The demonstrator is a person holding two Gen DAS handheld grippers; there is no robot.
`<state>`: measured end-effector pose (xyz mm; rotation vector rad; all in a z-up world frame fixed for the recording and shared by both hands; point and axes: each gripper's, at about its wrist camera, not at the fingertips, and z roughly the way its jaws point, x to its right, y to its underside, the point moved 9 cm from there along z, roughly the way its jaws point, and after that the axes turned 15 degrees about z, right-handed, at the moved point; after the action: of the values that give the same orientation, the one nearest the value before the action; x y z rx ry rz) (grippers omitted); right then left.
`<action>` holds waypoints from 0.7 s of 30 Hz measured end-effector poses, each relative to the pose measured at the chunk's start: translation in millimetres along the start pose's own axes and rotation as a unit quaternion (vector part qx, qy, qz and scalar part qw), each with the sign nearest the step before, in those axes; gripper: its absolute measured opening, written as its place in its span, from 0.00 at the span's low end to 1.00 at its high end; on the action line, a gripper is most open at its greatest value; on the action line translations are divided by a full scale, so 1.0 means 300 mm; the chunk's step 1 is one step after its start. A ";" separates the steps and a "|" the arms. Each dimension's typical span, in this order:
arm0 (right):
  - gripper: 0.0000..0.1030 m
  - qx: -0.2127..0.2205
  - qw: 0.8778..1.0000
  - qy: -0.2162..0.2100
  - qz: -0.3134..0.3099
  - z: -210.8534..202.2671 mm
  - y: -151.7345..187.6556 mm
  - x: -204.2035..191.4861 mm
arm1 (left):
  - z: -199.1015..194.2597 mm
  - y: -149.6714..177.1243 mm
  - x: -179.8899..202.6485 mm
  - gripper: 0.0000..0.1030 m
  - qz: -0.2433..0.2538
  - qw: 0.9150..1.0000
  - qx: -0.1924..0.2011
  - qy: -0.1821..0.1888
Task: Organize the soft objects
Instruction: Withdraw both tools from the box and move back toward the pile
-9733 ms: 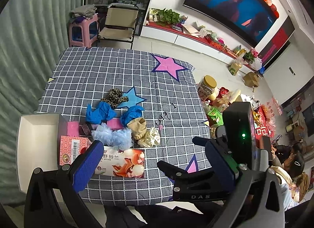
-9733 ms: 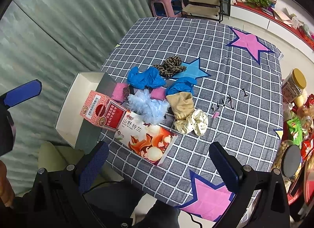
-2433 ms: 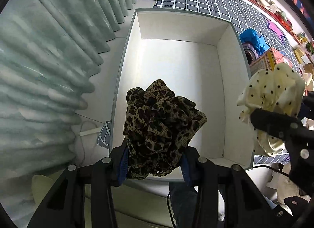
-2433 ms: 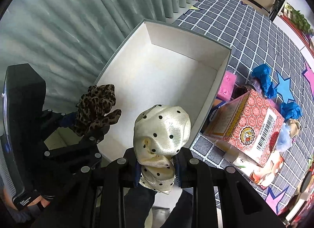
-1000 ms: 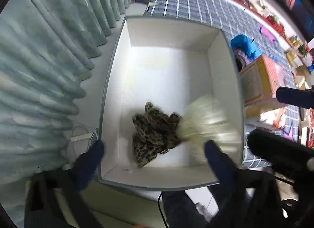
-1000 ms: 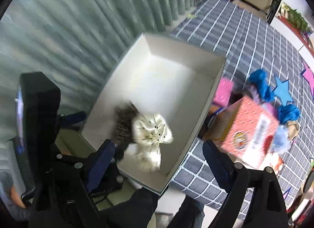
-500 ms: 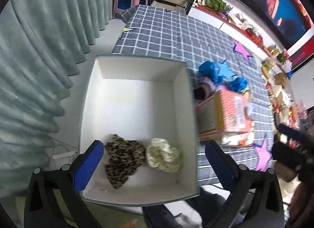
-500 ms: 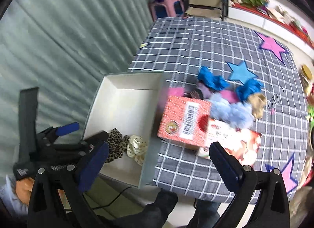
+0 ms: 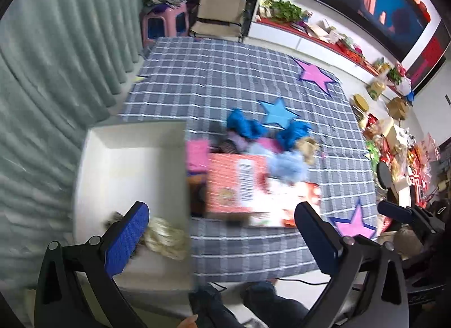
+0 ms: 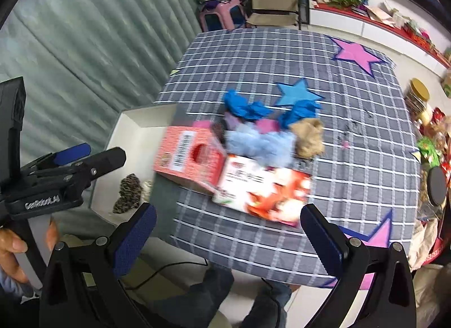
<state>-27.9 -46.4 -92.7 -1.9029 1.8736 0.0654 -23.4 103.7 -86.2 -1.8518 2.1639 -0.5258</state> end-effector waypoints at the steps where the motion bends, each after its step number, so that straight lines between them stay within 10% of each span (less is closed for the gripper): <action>1: 1.00 -0.001 1.000 -0.002 0.004 -0.014 -0.001 0.043 | 0.006 -0.007 0.045 1.00 -0.001 1.000 -0.005 0.008; 21: 1.00 -0.029 0.999 -0.017 0.038 -0.090 -0.026 0.498 | 0.066 -0.090 0.515 1.00 0.047 0.995 -0.062 -0.060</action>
<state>-17.8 -195.8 -118.8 -1.8556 1.9414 0.1783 -16.4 -54.1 -85.4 -1.7808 2.2349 -0.2599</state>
